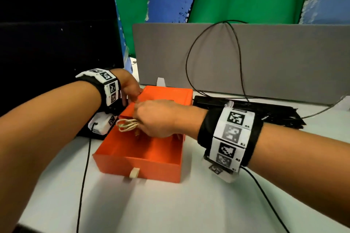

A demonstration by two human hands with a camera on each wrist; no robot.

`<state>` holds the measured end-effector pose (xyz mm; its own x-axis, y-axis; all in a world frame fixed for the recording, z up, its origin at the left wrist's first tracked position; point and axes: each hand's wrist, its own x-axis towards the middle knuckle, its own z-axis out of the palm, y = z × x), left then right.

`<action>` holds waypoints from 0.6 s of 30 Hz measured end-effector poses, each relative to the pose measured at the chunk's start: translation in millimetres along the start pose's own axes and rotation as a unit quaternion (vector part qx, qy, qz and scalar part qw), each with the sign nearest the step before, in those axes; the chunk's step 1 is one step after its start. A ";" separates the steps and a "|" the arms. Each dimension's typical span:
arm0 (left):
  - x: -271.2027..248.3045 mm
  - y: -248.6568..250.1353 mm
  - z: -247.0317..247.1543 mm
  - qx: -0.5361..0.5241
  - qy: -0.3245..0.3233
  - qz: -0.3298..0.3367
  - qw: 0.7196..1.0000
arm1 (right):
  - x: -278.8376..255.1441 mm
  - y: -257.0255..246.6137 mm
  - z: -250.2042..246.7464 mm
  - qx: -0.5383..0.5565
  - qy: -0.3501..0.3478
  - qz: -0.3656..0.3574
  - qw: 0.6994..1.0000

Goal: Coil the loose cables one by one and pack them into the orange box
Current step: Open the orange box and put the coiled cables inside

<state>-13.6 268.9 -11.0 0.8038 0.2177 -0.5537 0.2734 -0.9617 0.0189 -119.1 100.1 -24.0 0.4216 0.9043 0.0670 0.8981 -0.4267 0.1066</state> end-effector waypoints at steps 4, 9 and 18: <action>3.1 -5.4 -4.6 0.026 0.003 0.008 1.000 | 7.4 -14.1 20.7 -0.063 -0.076 -0.019 0.995; 3.4 -7.5 -5.2 0.025 0.007 0.023 0.999 | 19.6 -22.9 33.0 -0.055 -0.066 0.010 0.996; -2.1 -8.4 -3.7 0.016 0.013 0.020 1.000 | 15.9 -33.3 36.7 -0.029 -0.180 0.001 0.983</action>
<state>-15.6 277.1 -7.0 0.8274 0.1827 -0.5311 0.2244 -0.9744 0.0144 -137.7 129.2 -62.9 0.4505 0.8456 -0.2863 0.8926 -0.4201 0.1639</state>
